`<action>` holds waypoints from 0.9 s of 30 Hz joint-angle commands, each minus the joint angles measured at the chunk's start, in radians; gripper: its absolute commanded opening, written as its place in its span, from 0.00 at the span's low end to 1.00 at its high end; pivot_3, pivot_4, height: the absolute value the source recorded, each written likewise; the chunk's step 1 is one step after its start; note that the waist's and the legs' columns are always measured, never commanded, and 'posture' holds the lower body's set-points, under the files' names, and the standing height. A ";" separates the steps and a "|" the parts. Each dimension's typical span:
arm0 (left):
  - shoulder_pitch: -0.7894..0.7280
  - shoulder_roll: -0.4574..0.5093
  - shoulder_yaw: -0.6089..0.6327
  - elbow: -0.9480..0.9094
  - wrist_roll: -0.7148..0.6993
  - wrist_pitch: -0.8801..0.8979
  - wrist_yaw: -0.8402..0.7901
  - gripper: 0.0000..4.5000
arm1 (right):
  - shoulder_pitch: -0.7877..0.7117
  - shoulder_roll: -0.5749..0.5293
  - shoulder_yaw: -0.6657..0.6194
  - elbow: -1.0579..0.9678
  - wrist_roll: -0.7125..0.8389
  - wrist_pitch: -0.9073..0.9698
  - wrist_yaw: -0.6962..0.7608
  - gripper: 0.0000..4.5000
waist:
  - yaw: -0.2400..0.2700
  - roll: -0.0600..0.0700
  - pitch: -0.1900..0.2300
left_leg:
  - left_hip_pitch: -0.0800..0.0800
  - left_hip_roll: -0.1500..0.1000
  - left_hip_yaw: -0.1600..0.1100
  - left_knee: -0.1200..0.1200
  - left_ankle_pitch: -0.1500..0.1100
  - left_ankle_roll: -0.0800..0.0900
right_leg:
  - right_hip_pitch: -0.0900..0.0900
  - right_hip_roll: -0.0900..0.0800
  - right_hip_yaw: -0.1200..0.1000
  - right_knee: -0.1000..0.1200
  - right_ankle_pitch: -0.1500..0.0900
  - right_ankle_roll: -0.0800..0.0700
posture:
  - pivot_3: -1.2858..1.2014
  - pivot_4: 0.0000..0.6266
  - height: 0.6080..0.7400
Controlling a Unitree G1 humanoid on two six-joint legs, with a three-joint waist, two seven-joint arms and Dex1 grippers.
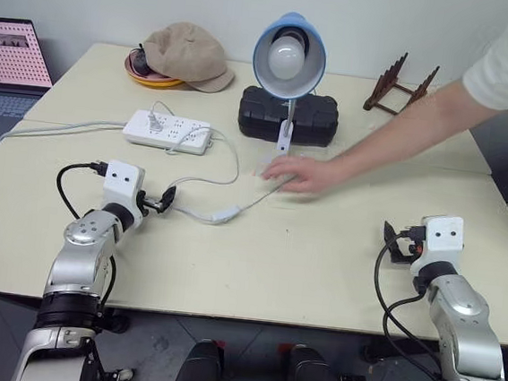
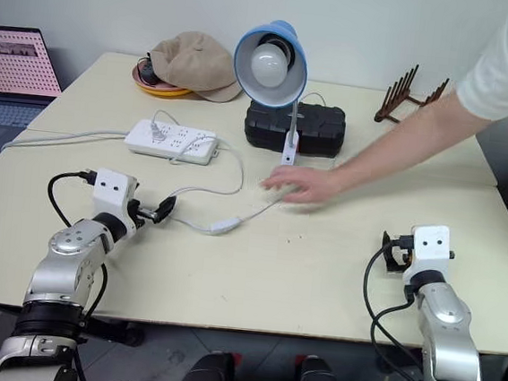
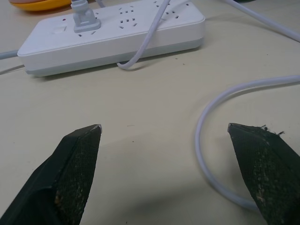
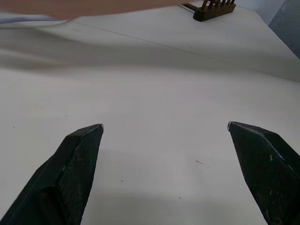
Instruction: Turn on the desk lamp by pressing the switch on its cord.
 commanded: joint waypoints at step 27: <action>-0.149 0.248 -0.372 -0.134 0.075 -0.047 -0.606 1.00 | 0.014 -0.332 0.143 -0.291 0.325 0.123 0.544 0.99 | 0.001 0.000 0.000 | 0.000 0.000 0.000 -0.001 0.000 0.000 | 0.000 -0.001 0.000 -0.003 -0.001 -0.001 | 0.52 0.24 1.00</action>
